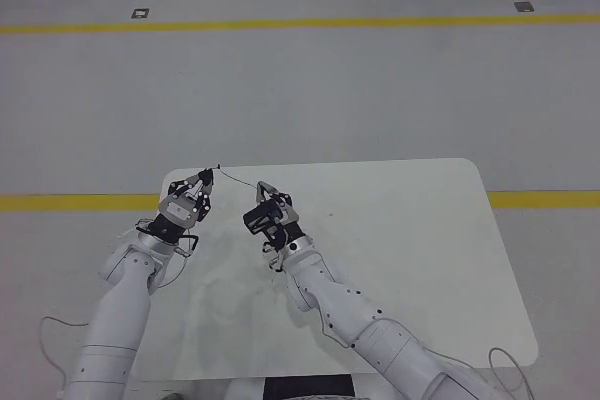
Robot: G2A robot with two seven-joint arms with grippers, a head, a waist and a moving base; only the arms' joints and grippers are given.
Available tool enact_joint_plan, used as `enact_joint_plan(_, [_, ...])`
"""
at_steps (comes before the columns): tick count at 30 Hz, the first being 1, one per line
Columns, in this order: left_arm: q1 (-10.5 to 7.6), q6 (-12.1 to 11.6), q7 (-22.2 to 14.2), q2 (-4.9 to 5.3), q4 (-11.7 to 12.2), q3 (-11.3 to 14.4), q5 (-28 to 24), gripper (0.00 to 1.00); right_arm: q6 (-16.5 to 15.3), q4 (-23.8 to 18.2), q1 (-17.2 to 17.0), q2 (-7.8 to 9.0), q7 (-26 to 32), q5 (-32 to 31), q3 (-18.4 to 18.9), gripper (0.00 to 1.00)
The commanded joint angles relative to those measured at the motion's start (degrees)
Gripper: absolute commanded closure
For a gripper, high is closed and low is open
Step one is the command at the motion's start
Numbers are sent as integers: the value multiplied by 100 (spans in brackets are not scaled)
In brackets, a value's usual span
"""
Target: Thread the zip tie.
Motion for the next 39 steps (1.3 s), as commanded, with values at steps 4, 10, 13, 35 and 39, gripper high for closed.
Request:
enact_joint_plan(4, [0, 0, 0, 0, 0, 0, 0, 100, 0, -144, -95, 66, 62, 0, 91, 100])
enact_joint_plan(10, [0, 0, 0, 0, 0, 0, 0, 100, -106, -588, -518, 173, -88, 197, 622, 0])
enact_joint_plan(13, [0, 0, 0, 0, 0, 0, 0, 100, -482, -897, -783, 277, -249, 489, 1020, 0])
enact_joint_plan(35, [141, -318, -77, 26, 69, 58, 340, 100, -2450, -2277, -1589, 546, 284, 2916, 2512, 0])
enact_joint_plan(39, [257, -306, -158, 55, 117, -38, 324, 100, -2679, -2554, -1719, 585, 513, 3438, 2772, 0])
